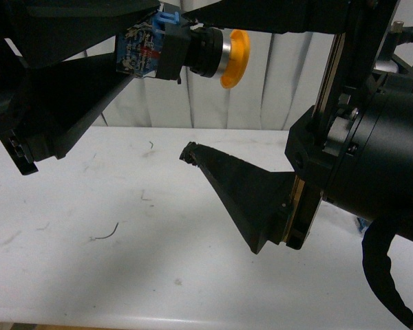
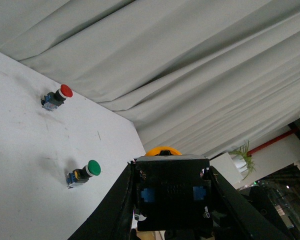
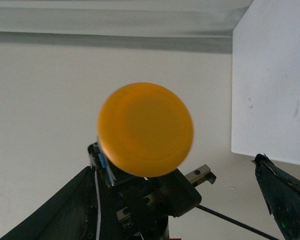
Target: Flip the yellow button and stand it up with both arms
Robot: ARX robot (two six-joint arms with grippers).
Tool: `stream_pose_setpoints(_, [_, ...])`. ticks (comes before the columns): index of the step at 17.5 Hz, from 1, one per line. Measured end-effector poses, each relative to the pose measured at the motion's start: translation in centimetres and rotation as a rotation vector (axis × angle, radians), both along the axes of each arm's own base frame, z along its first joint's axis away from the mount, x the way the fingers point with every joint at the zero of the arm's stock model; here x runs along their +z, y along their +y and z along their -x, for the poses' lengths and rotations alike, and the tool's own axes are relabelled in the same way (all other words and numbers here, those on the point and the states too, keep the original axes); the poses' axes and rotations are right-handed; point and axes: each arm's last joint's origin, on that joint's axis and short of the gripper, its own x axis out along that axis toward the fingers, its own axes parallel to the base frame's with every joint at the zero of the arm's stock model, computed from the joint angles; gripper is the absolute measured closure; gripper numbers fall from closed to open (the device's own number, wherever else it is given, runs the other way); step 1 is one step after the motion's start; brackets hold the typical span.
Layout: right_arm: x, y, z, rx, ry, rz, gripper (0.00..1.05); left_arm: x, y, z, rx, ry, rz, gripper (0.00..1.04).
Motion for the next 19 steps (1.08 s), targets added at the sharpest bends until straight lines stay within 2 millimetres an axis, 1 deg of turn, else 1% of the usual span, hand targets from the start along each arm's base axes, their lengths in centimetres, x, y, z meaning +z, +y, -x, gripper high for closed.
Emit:
stream_pose_setpoints(9, [0.7, 0.4, -0.8, -0.017, -0.030, -0.014, 0.06, 0.0, 0.0, 0.0, -0.003, -0.001, 0.000, 0.69])
stream_pose_setpoints(13, [1.0, 1.0, -2.3, -0.040, -0.047, -0.026, 0.06, 0.1, 0.0, 0.0, -0.011, -0.005, 0.000, 0.69])
stream_pose_setpoints(15, [1.0, 1.1, -2.4, -0.042, -0.051, -0.025, 0.06, 0.1, 0.1, 0.0, -0.007, -0.003, -0.001, 0.69])
stream_pose_setpoints(16, [1.0, 1.1, -2.5, -0.042, -0.055, -0.023, 0.26, 0.0, 0.1, 0.0, -0.006, -0.001, -0.002, 0.69])
stream_pose_setpoints(17, [1.0, 1.0, -2.5, -0.070, -0.054, -0.029, 0.58, -0.2, 0.1, -0.1, -0.006, 0.009, -0.005, 0.69])
stream_pose_setpoints(18, [1.0, 1.0, -2.5, -0.068, -0.042, -0.037, 0.69, -0.3, 0.0, -0.2, -0.015, 0.008, -0.003, 0.69])
stream_pose_setpoints(19, [1.0, 1.0, -2.5, -0.071, -0.041, -0.037, 0.69, -0.4, 0.0, -0.2, -0.016, 0.007, -0.002, 0.69])
